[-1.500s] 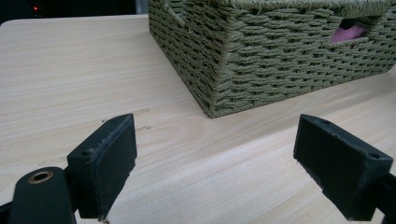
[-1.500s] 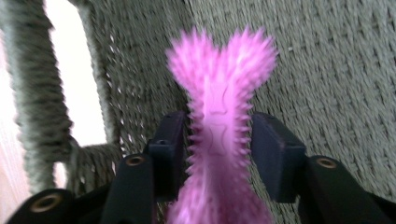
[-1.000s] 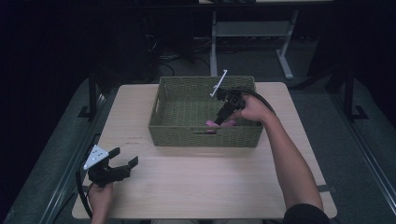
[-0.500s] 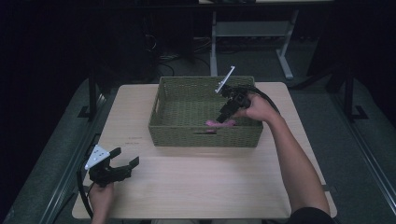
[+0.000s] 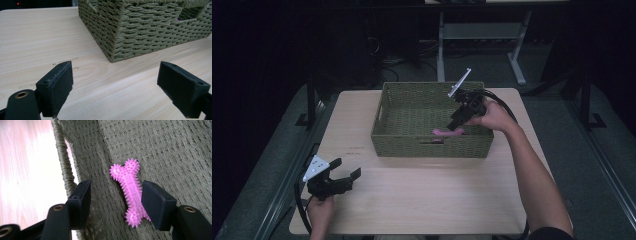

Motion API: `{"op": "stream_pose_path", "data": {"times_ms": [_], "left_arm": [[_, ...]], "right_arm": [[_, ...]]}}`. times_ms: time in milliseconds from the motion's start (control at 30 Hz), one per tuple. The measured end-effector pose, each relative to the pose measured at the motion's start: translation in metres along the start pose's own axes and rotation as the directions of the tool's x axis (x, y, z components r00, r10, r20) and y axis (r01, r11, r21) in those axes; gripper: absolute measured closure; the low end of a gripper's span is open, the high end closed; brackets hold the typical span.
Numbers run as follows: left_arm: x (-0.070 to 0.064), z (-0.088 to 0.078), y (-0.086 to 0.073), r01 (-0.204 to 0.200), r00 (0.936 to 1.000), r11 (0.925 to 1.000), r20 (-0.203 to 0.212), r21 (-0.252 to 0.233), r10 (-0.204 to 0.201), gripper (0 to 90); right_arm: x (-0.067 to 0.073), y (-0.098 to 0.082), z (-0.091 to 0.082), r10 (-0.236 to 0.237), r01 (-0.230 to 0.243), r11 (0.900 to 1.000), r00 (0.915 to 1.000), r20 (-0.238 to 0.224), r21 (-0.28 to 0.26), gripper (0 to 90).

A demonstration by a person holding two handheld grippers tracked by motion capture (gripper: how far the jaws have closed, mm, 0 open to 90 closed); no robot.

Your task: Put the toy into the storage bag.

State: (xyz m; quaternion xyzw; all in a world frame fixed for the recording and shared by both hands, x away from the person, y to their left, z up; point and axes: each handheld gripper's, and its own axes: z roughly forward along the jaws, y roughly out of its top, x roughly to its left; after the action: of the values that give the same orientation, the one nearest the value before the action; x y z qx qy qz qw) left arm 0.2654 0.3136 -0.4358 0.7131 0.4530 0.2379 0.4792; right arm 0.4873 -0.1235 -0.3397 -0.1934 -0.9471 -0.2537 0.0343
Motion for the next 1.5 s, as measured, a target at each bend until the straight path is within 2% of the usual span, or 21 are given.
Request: {"op": "stream_pose_path", "data": {"times_ms": [300,467,700,867,1133,1500], "left_arm": [[0.0,0.0,0.0,-0.001,1.0,1.0,-0.001,0.0,0.001,12.8],[0.0,0.0,0.0,-0.002,1.0,1.0,-0.001,0.003,0.002,12.8],[-0.001,0.001,0.0,-0.003,1.0,1.0,-0.002,0.004,0.003,12.8],[-0.001,0.001,0.0,-0.006,1.0,1.0,-0.001,0.008,0.006,12.8],[-0.002,0.002,0.0,-0.008,1.0,0.9999,0.0,0.008,0.008,12.8],[-0.003,0.002,0.0,-0.007,1.0,0.9999,-0.002,0.008,0.007,12.8]], "right_arm": [[0.005,-0.004,-0.012,0.002,-0.001,1.0,0.9999,0.014,-0.019,39.2],[0.009,-0.012,-0.02,0.009,-0.008,0.998,0.9998,0.018,-0.055,37.8],[0.015,-0.021,-0.027,0.016,-0.014,0.999,0.9994,0.03,-0.052,37.2],[0.019,-0.026,-0.034,0.022,-0.019,0.997,0.9992,0.033,-0.069,36.6],[0.024,-0.042,-0.038,0.044,-0.041,0.997,0.9982,0.042,-0.073,35.6],[0.027,-0.065,-0.05,0.069,-0.063,0.991,0.9963,0.051,-0.114,34.8]]}}
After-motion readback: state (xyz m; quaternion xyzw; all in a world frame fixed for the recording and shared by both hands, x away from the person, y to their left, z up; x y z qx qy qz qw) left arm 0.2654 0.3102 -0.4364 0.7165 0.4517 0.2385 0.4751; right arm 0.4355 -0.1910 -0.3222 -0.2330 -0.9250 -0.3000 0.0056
